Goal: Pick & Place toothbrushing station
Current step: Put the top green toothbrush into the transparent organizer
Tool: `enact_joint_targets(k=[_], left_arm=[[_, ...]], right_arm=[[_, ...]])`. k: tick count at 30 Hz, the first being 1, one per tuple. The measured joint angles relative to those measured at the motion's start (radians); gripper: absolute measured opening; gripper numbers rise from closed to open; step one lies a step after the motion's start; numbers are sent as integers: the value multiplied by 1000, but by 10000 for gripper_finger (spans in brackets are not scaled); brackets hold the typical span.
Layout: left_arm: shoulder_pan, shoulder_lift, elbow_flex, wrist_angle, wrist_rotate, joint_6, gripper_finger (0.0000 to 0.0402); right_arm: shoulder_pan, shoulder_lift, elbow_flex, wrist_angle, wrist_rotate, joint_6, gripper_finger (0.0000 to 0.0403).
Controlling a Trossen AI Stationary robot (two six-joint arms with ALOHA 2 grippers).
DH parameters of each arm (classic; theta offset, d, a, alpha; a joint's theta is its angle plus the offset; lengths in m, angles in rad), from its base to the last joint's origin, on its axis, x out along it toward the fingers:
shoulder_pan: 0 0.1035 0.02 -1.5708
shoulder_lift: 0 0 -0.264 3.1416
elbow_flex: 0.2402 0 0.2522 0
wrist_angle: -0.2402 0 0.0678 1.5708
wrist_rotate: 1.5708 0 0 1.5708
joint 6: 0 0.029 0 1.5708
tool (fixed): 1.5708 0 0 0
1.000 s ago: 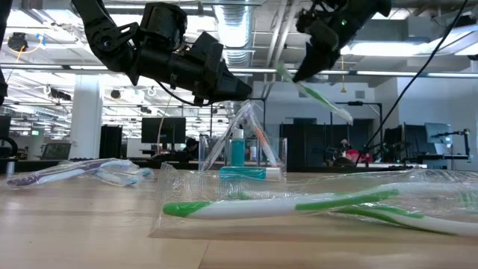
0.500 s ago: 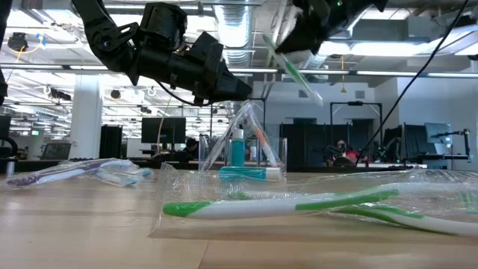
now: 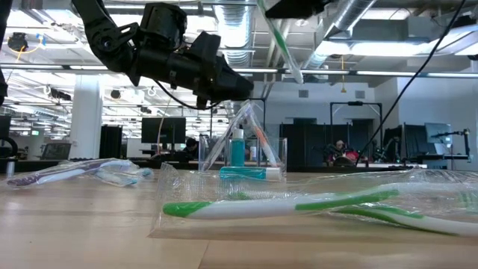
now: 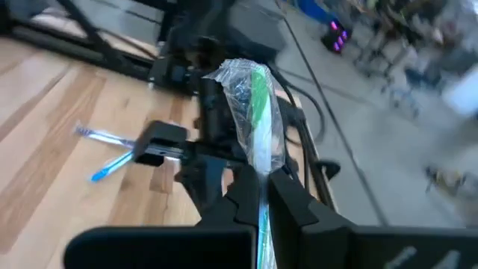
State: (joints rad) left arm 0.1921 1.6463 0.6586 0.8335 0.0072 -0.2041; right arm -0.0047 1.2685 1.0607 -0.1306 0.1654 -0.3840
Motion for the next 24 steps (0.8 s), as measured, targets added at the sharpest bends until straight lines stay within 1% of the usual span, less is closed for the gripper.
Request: enact_joint_targets(k=[2,3,8,11,17,20,24], left_arm=[[0,0,0,4,11,-14,121],[0,-3,0,4,19,-19,121],[0,-22,0,12,73,-66,121],[0,-39,0,18,128,-117,121],[0,-80,0,28,250,-223,121],[0,-99,0,27,290,-271,121],[0,-125,0,28,316,-347,121]], right_arm=[[41,0,0,1,15,-59,0],[62,0,0,3,39,-78,0],[164,7,0,8,208,-144,0],[223,24,0,8,339,-197,0],[306,102,0,16,563,-301,0],[336,161,0,29,646,-356,0],[379,231,0,71,759,-455,0]])
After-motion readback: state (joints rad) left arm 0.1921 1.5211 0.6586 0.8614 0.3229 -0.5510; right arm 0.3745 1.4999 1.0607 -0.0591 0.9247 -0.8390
